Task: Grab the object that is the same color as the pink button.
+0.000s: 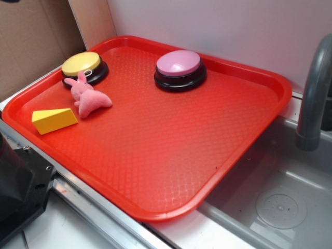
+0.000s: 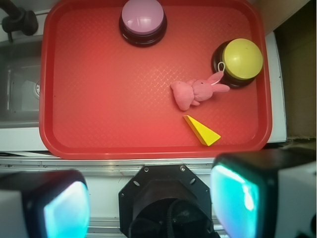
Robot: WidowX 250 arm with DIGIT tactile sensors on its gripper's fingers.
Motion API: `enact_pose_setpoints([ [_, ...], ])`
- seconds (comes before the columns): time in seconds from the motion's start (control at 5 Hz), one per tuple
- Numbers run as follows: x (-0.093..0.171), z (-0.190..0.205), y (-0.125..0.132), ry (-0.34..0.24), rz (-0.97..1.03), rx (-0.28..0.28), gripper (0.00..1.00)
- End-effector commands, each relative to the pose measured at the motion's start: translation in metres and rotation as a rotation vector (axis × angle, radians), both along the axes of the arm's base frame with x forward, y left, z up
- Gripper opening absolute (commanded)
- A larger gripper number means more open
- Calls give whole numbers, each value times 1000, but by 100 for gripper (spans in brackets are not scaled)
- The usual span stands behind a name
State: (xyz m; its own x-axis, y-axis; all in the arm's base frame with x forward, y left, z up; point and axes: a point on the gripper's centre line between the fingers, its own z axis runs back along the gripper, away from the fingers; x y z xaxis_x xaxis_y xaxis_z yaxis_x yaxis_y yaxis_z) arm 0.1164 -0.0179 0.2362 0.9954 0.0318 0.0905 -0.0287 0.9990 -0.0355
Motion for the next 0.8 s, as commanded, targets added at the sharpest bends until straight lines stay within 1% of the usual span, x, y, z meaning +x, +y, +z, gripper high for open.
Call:
enact_pose_setpoints([
  [0.0, 0, 0, 0, 0, 0, 0, 100],
  [0.2, 11, -9, 11, -12, 104, 9, 100],
  [0.4, 19, -25, 28, -36, 256, -26, 100],
  [0.6, 26, -46, 45, -60, 419, -48, 100],
])
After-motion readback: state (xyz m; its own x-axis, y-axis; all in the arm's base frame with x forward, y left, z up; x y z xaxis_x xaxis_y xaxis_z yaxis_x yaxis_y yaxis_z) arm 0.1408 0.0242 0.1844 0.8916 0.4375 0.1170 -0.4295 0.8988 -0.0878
